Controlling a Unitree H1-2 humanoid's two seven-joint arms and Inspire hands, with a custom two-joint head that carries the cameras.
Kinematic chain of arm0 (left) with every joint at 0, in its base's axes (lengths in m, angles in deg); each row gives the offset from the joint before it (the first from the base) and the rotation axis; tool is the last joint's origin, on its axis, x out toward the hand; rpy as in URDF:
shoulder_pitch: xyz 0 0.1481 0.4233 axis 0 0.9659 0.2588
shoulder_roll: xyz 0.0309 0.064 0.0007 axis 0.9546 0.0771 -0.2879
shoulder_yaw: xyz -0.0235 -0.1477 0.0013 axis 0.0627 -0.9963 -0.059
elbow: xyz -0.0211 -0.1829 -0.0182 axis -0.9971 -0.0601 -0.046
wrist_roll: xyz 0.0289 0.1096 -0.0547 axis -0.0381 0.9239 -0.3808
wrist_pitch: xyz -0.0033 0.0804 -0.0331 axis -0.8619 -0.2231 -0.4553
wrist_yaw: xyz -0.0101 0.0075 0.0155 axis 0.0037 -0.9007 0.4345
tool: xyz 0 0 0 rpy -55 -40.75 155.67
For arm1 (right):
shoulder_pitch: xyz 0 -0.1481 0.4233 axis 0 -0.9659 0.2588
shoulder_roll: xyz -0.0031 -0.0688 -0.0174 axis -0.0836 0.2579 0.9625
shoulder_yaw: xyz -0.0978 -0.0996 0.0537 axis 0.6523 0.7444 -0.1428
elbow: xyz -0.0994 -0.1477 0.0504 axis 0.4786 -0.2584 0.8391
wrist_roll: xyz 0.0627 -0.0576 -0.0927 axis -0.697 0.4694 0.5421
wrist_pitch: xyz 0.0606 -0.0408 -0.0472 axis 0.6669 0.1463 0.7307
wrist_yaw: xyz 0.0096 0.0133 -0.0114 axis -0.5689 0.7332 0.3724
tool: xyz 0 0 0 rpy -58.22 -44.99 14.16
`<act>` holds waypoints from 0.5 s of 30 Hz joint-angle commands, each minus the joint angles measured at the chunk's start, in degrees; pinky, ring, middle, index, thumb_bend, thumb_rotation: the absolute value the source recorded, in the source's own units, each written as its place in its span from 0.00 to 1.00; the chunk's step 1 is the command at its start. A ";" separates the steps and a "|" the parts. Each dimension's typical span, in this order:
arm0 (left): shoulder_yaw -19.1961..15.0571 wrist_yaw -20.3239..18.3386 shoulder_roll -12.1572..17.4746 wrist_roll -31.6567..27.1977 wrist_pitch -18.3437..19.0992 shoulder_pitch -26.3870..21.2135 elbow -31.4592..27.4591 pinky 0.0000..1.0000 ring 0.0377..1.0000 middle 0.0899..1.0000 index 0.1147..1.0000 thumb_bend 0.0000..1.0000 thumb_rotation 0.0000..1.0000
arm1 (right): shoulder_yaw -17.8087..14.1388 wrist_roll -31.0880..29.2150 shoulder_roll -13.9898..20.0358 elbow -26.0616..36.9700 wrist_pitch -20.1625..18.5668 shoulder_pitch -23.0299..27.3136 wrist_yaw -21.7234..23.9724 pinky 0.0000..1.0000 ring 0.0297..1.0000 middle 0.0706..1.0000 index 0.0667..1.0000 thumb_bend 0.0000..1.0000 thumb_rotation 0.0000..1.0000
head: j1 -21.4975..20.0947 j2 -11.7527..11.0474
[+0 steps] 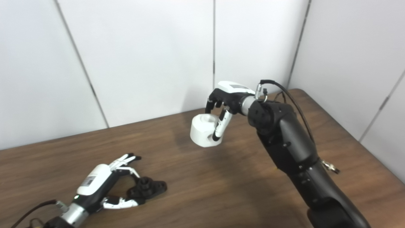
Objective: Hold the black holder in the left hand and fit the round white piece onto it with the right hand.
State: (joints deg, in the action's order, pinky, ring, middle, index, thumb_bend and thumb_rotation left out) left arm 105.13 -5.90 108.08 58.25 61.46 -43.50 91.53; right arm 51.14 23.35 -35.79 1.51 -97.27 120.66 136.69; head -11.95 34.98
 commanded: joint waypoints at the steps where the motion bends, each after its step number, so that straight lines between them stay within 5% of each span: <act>1: 2.44 -5.08 -1.26 4.46 2.86 3.66 1.62 0.93 0.97 0.90 0.42 0.52 0.07 | -0.23 1.53 -0.32 2.47 -0.14 3.88 0.73 0.79 0.80 0.75 0.44 0.52 0.13 | 1.11 0.32; 15: 2.20 -5.43 -4.44 5.01 5.74 2.60 1.62 0.92 0.97 0.90 0.42 0.52 0.08 | 4.62 2.06 -4.23 9.36 0.13 3.66 0.92 0.76 0.79 0.75 0.44 0.52 0.13 | 9.48 2.09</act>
State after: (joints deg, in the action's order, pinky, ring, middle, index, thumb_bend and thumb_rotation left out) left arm 104.36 -6.96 105.32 58.46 65.04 -43.60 91.00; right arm 55.68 24.45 -40.04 8.43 -97.23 121.72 138.46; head -2.47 37.00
